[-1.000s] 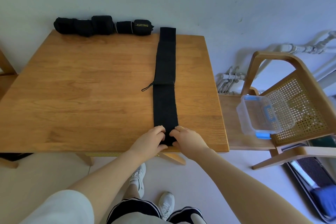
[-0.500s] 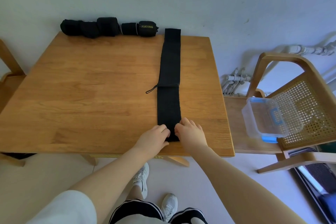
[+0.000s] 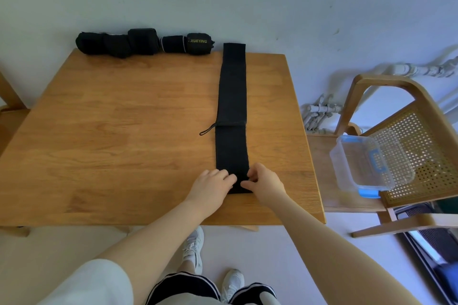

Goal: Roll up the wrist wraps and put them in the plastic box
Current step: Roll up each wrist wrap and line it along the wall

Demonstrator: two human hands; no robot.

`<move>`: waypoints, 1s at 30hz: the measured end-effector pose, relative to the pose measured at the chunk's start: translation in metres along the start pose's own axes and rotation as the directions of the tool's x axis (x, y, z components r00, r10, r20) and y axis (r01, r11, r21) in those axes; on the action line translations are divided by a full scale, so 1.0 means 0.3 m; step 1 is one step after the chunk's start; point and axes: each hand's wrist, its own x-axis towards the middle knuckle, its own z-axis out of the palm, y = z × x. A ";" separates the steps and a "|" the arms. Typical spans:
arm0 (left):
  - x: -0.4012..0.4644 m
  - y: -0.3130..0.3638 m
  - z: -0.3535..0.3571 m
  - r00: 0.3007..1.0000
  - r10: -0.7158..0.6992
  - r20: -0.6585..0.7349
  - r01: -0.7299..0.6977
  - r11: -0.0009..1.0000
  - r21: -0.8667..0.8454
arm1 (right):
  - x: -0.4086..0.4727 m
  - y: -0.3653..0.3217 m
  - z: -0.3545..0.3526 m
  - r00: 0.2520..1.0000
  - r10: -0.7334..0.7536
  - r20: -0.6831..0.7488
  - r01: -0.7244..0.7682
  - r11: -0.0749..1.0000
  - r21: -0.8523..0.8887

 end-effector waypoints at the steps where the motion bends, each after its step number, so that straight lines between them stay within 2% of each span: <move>1: -0.002 -0.009 -0.001 0.999 0.011 0.030 -0.012 1.000 0.013 | 0.009 -0.007 0.002 1.000 0.019 -0.005 -0.019 1.000 0.006; 3: -0.001 -0.029 0.000 0.997 0.023 0.076 -0.026 0.999 0.043 | 0.020 -0.022 0.003 0.999 -0.013 -0.035 0.009 0.995 -0.098; 5: 0.003 -0.032 -0.008 0.995 0.035 0.091 -0.036 0.999 0.008 | 0.028 -0.032 -0.005 0.985 -0.158 -0.073 0.132 0.950 -0.283; 7: 0.014 -0.041 -0.008 0.994 0.019 0.108 -0.019 1.000 -0.001 | 0.033 -0.032 -0.013 0.933 -0.359 -0.026 0.307 0.832 -0.461; 8: 0.021 -0.049 -0.006 0.995 0.001 0.104 0.000 1.000 -0.012 | 0.034 -0.028 -0.016 0.905 -0.425 0.019 0.377 0.782 -0.497; 10: 0.033 -0.055 -0.019 0.991 -0.028 0.130 0.032 0.999 -0.027 | 0.036 -0.015 -0.023 0.880 -0.464 0.097 0.448 0.745 -0.495; 14: 0.065 -0.076 -0.043 0.988 -0.001 0.157 0.009 0.999 -0.049 | 0.071 -0.012 -0.041 0.884 -0.441 0.152 0.456 0.749 -0.480; 16: 0.085 -0.087 -0.055 0.989 0.012 0.145 -0.001 0.997 -0.076 | 0.093 -0.025 -0.048 0.921 -0.365 0.138 0.390 0.834 -0.390; 19: 0.114 -0.109 -0.068 0.994 0.003 0.109 -0.001 1.000 -0.013 | 0.117 -0.054 -0.057 0.969 -0.226 0.100 0.244 0.939 -0.243; 24: 0.152 -0.112 -0.080 0.993 0.046 0.105 -0.045 0.999 -0.007 | 0.147 -0.102 -0.070 0.980 -0.182 0.075 0.197 0.933 -0.301; 30: 0.145 -0.156 -0.070 0.977 0.117 0.177 -0.117 0.993 -0.010 | 0.169 -0.119 -0.083 0.983 -0.156 0.096 0.179 0.930 -0.321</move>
